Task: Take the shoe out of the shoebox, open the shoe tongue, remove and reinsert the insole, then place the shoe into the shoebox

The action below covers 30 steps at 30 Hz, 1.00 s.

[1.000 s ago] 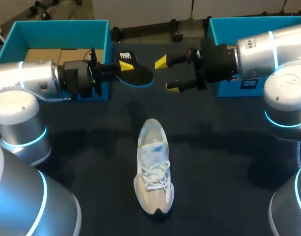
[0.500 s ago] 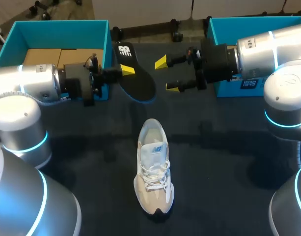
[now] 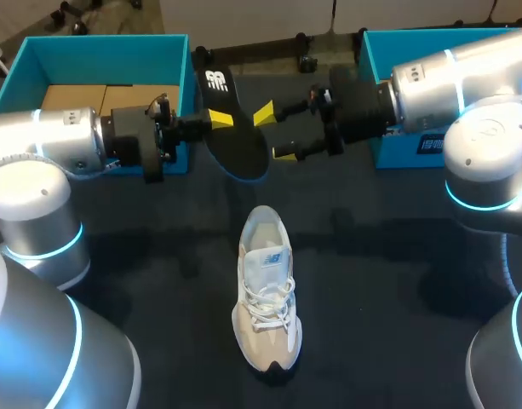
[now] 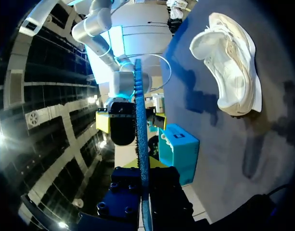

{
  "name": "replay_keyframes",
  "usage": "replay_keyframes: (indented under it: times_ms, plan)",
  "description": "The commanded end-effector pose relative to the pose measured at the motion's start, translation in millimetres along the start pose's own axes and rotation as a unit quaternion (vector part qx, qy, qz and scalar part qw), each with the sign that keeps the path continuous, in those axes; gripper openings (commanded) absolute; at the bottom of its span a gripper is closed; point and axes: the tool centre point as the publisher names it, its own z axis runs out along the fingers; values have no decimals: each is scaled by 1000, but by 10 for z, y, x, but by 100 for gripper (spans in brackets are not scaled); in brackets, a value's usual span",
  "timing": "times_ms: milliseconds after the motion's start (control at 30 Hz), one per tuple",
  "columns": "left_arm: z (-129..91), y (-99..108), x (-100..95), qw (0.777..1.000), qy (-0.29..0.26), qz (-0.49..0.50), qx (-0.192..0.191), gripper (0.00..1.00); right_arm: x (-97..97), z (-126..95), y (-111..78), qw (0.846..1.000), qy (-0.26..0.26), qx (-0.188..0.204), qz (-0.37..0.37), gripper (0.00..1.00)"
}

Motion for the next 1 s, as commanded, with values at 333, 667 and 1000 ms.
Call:
replay_keyframes:
  times_ms: [333, 667, 1000]
  plan:
    - [146, 51, 32, 999, -6, 36, -2, 0, -59, 238, 4, 999, 18, 27, -8, 55]
    - [180, 76, 47, 999, -2, 38, 11, 0, -49, 238, -8, 999, 19, 33, -19, 48]
    - [138, 53, 61, 999, 1, 41, 26, 0, -26, 255, 5, 999, 19, 28, -29, 37]
